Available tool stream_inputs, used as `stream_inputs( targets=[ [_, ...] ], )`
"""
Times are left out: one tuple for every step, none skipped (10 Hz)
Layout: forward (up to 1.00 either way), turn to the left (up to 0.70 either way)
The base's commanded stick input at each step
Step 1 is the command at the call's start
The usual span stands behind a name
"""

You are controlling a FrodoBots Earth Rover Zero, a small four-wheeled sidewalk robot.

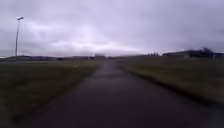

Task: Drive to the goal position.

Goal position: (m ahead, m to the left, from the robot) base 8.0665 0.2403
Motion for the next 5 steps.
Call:
stream_inputs(
  targets=[
    [1.0, -0.02],
    [1.0, -0.02],
    [1.0, 0.0],
    [1.0, 0.0],
    [1.0, 0.26]
  ],
)
